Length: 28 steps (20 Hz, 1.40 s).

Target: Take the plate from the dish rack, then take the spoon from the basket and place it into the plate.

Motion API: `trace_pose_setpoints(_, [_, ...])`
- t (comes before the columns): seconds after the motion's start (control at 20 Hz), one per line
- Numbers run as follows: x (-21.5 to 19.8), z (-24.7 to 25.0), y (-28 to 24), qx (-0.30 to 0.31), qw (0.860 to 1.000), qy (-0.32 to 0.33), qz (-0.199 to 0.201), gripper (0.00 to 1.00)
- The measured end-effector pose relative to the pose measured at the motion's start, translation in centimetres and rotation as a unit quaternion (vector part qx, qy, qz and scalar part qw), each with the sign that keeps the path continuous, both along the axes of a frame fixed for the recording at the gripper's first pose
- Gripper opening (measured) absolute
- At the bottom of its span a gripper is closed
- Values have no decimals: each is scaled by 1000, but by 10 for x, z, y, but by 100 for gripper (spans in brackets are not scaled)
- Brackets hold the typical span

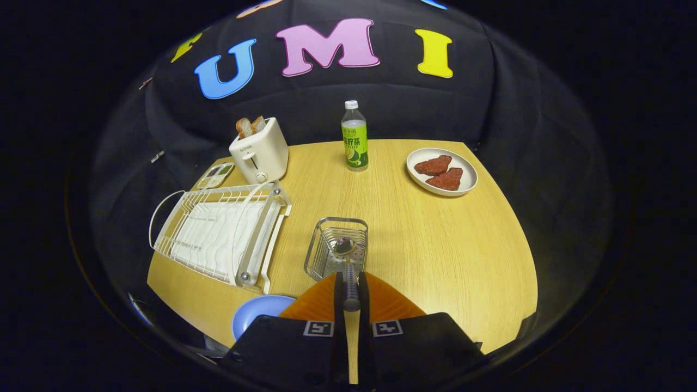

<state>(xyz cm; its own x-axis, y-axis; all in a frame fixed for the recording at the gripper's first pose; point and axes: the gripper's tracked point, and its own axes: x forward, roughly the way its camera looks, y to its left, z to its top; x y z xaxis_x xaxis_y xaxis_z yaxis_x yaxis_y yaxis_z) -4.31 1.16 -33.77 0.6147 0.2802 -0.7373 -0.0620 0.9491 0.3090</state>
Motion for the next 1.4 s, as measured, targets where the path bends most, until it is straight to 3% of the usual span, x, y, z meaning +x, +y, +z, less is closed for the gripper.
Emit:
trace_pose_setpoints(0.15, [-14,29,-4,17,1000,-20,-3,11])
trace_pose_setpoints(0.5, [-83,65,31,64,996,-25,51,11])
trace_pose_setpoints(0.8, [-139,36,69,70,992,12,106,11])
trace_pose_setpoints(1.4, [-160,-13,100,66,987,39,144,11])
